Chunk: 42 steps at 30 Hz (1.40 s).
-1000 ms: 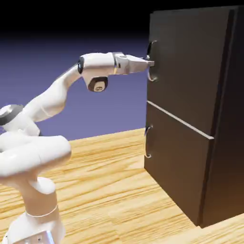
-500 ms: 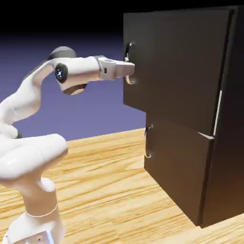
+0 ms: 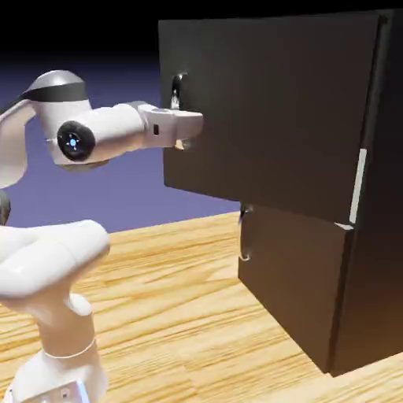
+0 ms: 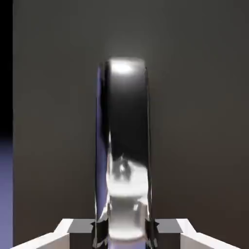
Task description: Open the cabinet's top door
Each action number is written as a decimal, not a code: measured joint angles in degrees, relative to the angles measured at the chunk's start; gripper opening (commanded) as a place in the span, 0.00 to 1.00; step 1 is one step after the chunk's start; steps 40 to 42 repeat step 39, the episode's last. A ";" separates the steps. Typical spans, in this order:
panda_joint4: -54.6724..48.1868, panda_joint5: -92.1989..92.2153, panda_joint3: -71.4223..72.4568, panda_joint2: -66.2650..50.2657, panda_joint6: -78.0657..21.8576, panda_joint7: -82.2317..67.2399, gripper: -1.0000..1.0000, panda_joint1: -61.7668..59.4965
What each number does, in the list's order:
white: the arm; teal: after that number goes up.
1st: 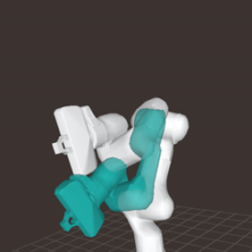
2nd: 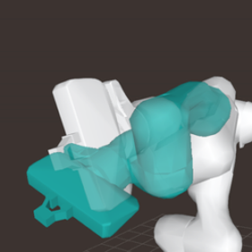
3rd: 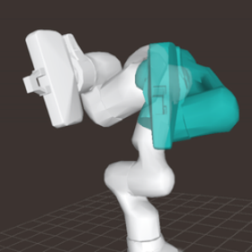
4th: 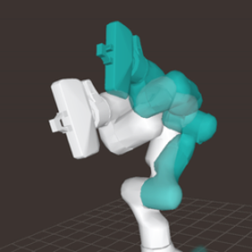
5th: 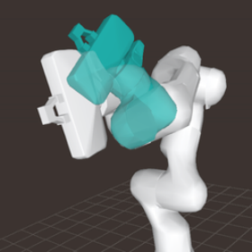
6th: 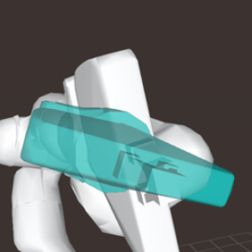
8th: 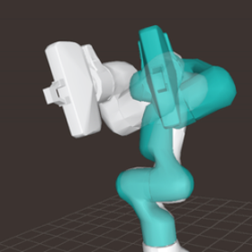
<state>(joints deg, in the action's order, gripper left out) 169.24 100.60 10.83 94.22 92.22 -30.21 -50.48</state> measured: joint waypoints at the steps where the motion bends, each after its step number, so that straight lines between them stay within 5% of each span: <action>1: -0.10 -1.80 -2.08 -1.12 -1.36 -0.97 0.00 0.00; 17: -13.57 -32.27 -33.54 -30.26 -23.87 -18.41 0.00 7.69; 42: -55.34 -51.74 -74.29 -73.46 -59.62 -40.53 0.00 45.16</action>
